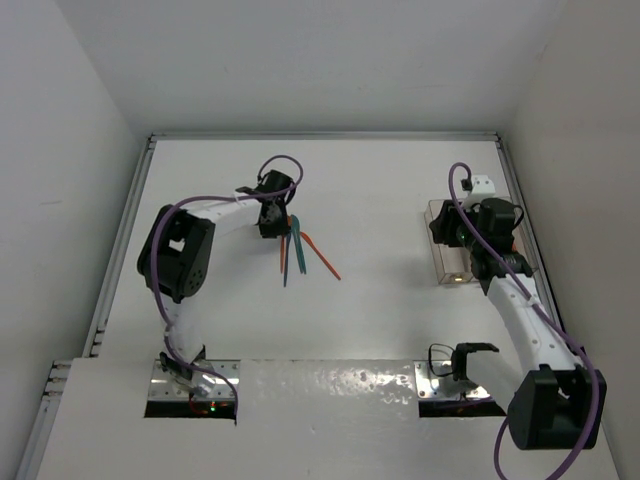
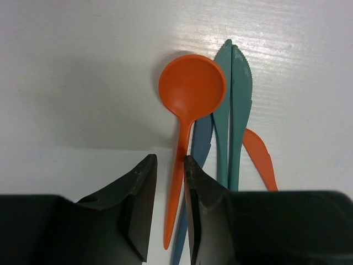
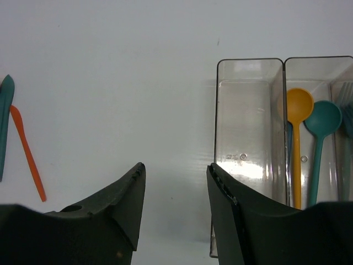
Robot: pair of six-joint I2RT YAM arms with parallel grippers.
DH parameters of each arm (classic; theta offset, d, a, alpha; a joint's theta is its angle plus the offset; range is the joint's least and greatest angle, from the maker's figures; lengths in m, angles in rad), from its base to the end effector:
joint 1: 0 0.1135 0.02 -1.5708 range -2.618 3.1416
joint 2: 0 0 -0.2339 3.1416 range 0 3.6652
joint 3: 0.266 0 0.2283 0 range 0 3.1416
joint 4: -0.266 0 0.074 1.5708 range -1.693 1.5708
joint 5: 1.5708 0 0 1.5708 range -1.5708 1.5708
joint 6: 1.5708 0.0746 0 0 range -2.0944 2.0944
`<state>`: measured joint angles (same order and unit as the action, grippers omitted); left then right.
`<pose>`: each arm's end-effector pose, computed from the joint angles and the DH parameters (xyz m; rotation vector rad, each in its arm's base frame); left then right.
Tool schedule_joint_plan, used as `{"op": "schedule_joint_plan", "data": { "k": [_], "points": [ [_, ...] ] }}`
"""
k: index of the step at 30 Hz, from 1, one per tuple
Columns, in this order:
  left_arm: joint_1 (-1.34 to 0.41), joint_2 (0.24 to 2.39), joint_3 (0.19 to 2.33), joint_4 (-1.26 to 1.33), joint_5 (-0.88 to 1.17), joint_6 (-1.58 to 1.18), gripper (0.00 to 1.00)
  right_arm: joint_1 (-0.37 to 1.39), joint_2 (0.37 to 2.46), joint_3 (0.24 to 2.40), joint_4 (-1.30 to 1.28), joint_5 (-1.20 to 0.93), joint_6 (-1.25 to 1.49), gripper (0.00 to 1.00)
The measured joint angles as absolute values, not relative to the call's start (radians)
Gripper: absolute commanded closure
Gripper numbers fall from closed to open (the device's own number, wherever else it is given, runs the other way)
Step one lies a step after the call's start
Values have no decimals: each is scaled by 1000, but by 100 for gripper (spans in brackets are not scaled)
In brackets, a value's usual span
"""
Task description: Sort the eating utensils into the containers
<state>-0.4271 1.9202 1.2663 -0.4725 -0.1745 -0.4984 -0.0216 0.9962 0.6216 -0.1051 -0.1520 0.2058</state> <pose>0.3465 -0.1435 0.1138 -0.1477 2.6636 -0.0603 0.2511 0.0059 0.2169 0.1387 2.0506 0.2703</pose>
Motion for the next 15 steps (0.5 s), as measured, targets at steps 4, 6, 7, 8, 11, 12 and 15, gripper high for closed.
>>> {"op": "schedule_joint_plan", "data": {
  "k": [4,6,7,8,11,12,15],
  "points": [
    [-428,1943,1277,-466,-178,-499,76,-22,995,618,-100,-162,213,51],
    [-429,1959,1277,-463,-186,-500,77,-22,995,617,-94,-167,218,51],
    [-431,1960,1282,-461,-191,-502,78,-22,995,616,-91,-169,219,51],
    [-433,1964,1284,-459,-199,-502,78,-22,995,616,-88,-170,222,51],
    [-438,1975,1296,-461,-222,-503,86,-22,995,615,-83,-177,230,51],
    [-439,1982,1304,-462,-230,-503,90,-22,995,615,-82,-180,233,51],
    [-440,1996,1324,-461,-250,-504,100,-19,995,614,-81,-188,239,51]
  ]
}}
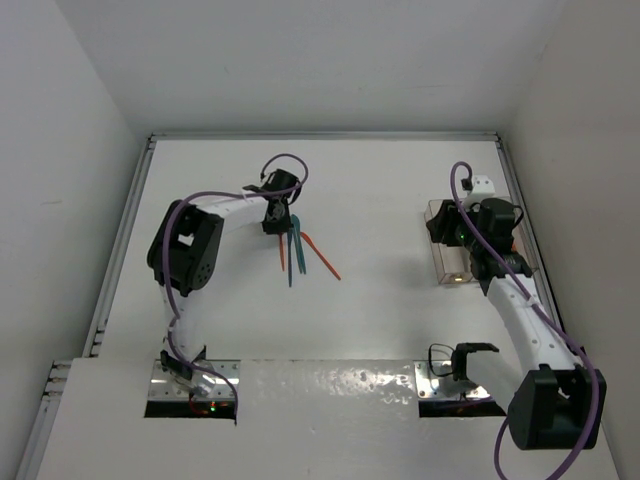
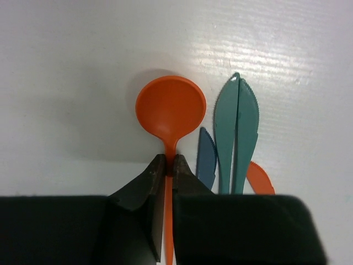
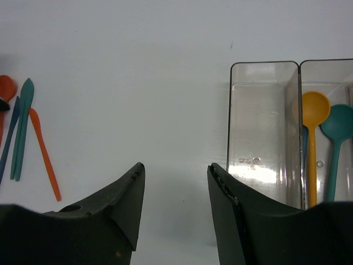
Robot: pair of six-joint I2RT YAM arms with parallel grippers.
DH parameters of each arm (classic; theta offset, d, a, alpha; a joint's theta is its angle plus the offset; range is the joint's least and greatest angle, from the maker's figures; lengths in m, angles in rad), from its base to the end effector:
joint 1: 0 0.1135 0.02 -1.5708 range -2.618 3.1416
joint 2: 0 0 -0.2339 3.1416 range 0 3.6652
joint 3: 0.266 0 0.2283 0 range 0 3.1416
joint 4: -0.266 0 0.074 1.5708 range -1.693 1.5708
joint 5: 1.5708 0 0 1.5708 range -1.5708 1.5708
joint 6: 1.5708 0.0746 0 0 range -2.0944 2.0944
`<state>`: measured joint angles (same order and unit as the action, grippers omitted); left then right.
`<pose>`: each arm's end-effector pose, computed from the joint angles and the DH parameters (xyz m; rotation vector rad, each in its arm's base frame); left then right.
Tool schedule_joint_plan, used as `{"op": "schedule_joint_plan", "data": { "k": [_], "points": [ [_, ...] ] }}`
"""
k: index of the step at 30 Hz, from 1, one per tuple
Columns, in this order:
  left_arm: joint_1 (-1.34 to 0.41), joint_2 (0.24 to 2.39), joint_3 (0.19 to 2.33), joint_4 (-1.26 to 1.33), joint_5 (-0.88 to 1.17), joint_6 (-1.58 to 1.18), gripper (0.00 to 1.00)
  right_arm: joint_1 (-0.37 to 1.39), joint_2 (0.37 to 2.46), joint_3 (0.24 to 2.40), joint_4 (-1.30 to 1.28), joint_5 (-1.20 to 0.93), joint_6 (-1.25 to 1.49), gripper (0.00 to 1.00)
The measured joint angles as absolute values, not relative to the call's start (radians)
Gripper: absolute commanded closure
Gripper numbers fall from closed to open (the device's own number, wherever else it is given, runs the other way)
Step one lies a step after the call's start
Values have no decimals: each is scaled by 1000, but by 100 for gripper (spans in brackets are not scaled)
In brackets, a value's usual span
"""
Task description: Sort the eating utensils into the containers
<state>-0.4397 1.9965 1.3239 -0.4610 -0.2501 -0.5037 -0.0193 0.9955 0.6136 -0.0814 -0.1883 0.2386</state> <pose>0.3591 -0.1485 0.1037 -0.1582 2.6375 0.0291 0.2515 0.0091 0.2175 0.1441 2.0359 0.3291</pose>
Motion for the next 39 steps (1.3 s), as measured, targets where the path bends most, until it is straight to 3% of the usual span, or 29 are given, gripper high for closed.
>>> {"op": "schedule_joint_plan", "data": {
  "k": [5,13,22,29,36,39],
  "points": [
    [-440,2007,1345,-472,-263,-502,100,4,999,614,-80,-205,253,51],
    [-440,1915,1350,-492,-179,-520,100,182,1025,627,-30,-249,316,46],
    [-440,1581,1222,-245,43,-675,100,493,1146,730,80,-230,376,43],
    [-449,1542,1146,-124,136,-781,100,641,1292,832,131,-160,411,43],
    [-465,1507,1110,-89,159,-822,100,698,1400,893,173,-106,447,44],
    [-473,1479,1092,-72,161,-832,100,706,1438,905,184,-93,455,51]
  ]
}}
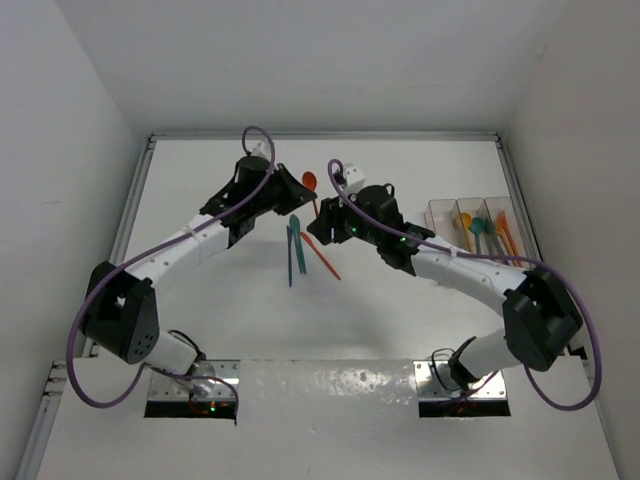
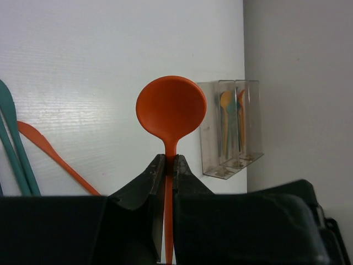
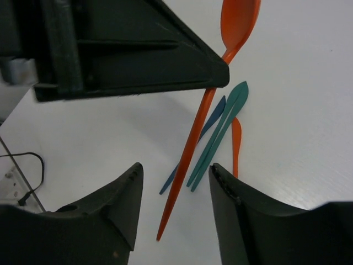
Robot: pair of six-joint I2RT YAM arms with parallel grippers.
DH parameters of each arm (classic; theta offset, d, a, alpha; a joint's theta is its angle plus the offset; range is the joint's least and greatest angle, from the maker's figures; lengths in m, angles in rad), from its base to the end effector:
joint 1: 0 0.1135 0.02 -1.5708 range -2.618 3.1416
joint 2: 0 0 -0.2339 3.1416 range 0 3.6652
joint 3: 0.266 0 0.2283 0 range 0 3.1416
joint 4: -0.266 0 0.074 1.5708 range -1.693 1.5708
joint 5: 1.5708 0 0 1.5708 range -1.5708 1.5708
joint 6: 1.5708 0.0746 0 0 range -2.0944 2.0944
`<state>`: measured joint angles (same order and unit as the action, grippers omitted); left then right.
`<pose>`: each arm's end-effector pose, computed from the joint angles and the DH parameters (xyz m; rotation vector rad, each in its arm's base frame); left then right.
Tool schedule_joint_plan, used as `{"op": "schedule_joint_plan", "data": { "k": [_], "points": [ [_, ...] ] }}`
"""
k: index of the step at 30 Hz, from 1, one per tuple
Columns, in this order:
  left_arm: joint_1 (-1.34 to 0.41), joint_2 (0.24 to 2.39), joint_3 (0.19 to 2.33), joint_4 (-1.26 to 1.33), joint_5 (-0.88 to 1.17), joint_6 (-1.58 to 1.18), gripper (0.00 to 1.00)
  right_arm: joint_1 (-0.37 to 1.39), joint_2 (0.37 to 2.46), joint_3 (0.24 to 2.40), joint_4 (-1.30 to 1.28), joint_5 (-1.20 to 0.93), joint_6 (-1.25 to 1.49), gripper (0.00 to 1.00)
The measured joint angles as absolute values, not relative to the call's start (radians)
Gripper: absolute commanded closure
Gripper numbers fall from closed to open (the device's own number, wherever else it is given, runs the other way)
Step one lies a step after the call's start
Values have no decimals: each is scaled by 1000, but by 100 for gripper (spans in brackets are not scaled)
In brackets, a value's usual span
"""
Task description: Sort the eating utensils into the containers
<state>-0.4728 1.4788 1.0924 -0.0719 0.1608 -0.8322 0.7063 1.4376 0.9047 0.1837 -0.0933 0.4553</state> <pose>0.3129 -0.1735 0.2537 -0.2802 2.1494 -0.9559 0.2606 0.2315 0.2344 -0.3177 1.9919 0.8531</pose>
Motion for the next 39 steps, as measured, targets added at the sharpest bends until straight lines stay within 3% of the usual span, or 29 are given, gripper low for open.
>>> {"op": "schedule_joint_plan", "data": {
  "k": [2,3,6,8,10,13,14,17,23,30,39],
  "points": [
    [-482,1454,1071,-60,160,-838,100,710,1468,918,187,-88,460,60],
    [-487,1443,1060,-51,160,-839,100,713,1481,923,187,-85,464,72],
    [-498,1420,1032,-34,157,-839,100,716,1496,926,191,-74,471,92],
    [-499,1410,1014,-22,150,-839,100,717,1496,926,181,-44,471,99],
    [-499,1400,999,-10,141,-840,98,715,1497,926,174,-33,467,100],
    [-500,1395,990,-10,133,-828,62,723,1491,924,159,-4,446,100],
    [-500,1395,989,-22,130,-815,41,724,1484,921,152,9,435,100],
    [-501,1395,990,-76,102,-787,19,721,1433,893,120,75,388,100],
    [-495,1394,1021,-224,13,-716,12,617,1271,792,4,161,274,100],
    [-388,1376,1028,-319,-7,-617,10,285,1135,703,-179,210,68,100],
    [-289,1355,1011,-407,-82,-472,10,-89,1239,723,-263,208,-168,100]
  ]
}}
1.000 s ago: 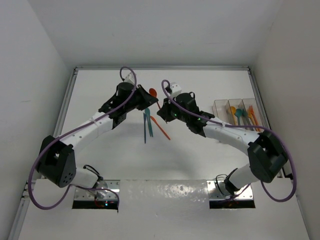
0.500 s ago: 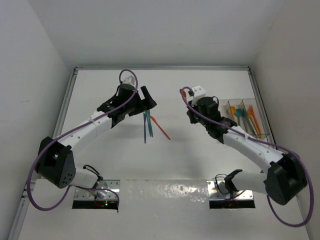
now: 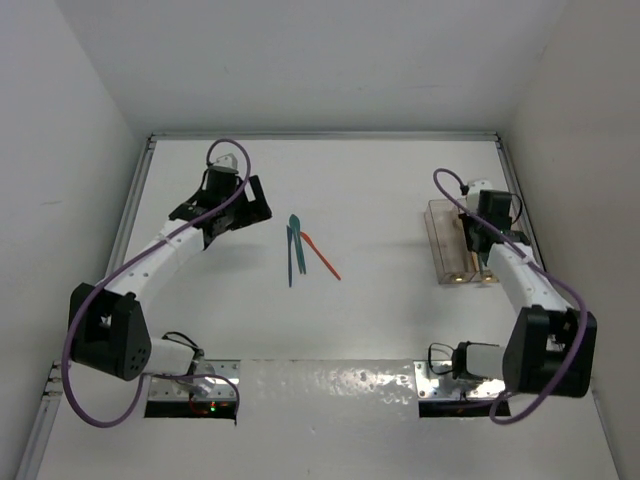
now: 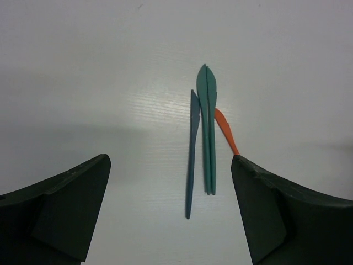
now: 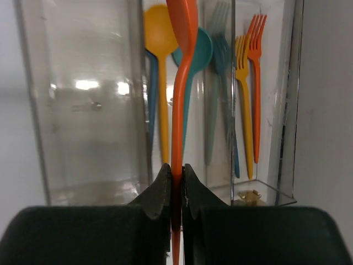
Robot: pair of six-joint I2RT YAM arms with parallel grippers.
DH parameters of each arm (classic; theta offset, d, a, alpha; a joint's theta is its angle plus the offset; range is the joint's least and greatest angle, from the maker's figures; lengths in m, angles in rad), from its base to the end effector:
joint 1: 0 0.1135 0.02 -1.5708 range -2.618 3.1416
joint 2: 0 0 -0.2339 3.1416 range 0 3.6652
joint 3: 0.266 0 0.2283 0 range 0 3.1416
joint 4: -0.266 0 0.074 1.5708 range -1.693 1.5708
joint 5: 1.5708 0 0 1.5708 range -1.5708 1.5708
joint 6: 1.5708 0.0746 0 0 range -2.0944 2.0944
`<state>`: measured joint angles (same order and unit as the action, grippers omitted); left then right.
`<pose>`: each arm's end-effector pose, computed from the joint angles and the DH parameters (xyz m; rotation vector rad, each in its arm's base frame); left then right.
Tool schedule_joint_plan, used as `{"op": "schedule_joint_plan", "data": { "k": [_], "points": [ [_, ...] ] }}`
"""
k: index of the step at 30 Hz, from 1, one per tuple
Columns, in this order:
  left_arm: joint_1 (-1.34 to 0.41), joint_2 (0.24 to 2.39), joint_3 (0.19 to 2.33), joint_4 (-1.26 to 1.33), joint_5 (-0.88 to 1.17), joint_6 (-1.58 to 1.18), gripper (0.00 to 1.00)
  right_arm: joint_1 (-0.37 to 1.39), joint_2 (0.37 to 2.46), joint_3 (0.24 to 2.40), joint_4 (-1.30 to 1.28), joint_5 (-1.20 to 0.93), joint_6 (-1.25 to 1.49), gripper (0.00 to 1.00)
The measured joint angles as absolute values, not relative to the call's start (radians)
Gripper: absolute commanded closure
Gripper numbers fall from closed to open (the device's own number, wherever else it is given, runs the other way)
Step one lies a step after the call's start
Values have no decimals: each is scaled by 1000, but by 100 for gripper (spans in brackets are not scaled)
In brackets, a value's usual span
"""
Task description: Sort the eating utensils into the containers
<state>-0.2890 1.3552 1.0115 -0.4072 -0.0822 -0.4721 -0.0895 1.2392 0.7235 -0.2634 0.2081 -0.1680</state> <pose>0.2951 -0.0813 0.2230 -0.2551 2.3223 -0.2879 0.2672 -0.0395 0.1750 0.0103 2.3589 -0.3705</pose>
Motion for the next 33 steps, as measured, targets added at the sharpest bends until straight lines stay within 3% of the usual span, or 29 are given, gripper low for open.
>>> {"op": "schedule_joint_plan", "data": {
  "k": [6,7,11,21,27,33],
  "points": [
    [-289,1353,971,-408,-95,-421,10,-179,1426,777,-263,179,-233,100],
    [-289,1353,966,-408,-97,-418,10,-183,1445,782,-263,178,-240,98],
    [-289,1353,958,-408,-102,-400,10,-195,1496,800,-259,175,-254,66],
    [-289,1371,958,-399,-77,-387,22,-163,1413,854,-267,130,-205,55],
    [-289,1388,958,-400,-67,-386,22,160,1287,875,-229,120,-84,51],
    [-289,1390,958,-414,-68,-387,18,462,1414,923,-167,105,51,48]
  ]
}}
